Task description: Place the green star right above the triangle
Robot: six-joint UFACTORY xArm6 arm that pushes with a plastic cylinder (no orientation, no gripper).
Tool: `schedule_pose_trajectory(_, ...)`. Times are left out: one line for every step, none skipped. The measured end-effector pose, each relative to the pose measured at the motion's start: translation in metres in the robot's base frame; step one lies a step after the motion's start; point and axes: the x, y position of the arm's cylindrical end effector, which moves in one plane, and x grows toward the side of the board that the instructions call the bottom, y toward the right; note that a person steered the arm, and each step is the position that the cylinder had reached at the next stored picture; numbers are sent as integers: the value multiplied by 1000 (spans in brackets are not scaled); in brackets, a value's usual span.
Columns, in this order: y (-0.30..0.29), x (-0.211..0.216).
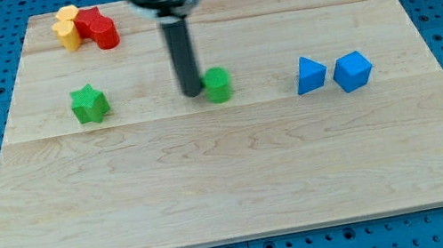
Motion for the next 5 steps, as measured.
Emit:
schedule_pose_trajectory(49, 3)
schedule_pose_trajectory(39, 13)
schedule_pose_trajectory(-41, 50)
schedule_pose_trajectory(-79, 101)
schedule_pose_trajectory(-198, 152)
